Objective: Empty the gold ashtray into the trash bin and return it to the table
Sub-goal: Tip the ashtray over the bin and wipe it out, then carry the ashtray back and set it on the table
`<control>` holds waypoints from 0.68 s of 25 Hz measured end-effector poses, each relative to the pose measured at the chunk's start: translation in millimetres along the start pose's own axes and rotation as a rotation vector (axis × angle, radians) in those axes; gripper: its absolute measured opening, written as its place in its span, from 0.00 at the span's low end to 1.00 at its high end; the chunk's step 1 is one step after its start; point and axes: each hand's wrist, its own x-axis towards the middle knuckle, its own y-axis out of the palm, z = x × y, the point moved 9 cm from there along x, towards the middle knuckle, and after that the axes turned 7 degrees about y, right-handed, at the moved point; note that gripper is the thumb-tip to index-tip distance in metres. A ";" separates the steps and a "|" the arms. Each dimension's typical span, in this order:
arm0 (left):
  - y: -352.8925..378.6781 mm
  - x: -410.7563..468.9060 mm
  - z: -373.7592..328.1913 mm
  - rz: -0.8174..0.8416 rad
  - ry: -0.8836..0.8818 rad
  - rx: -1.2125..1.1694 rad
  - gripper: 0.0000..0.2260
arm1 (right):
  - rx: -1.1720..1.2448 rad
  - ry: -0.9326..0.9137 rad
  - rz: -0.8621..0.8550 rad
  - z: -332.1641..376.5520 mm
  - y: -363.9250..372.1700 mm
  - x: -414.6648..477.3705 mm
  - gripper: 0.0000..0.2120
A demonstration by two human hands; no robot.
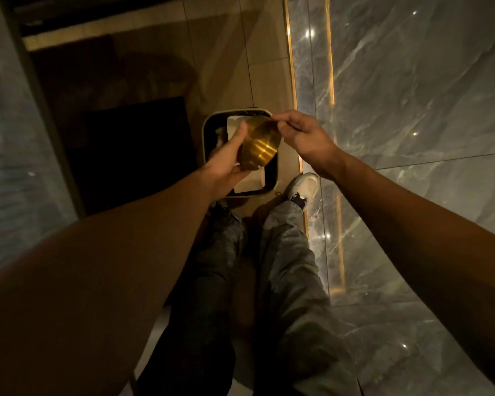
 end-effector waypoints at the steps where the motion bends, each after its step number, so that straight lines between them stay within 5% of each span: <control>1: 0.8 -10.7 -0.5 -0.013 -0.016 -0.010 0.33 | 0.016 0.006 -0.010 3.8 -3.2 -8.8 0.12; 6: 9.7 -73.4 -30.3 -0.085 0.028 -0.087 0.22 | 0.099 0.022 -0.028 45.5 -7.1 -69.4 0.13; 11: 20.6 -145.7 -81.7 -0.018 0.254 0.027 0.12 | 0.164 -0.065 -0.116 98.4 -24.5 -136.4 0.15; 14: 28.0 -191.6 -115.0 0.078 0.405 0.111 0.16 | 0.201 -0.106 -0.130 134.4 -21.3 -175.2 0.14; 17: 27.7 -239.8 -142.6 0.176 0.627 0.296 0.34 | 0.239 -0.146 -0.190 166.2 -16.1 -211.0 0.12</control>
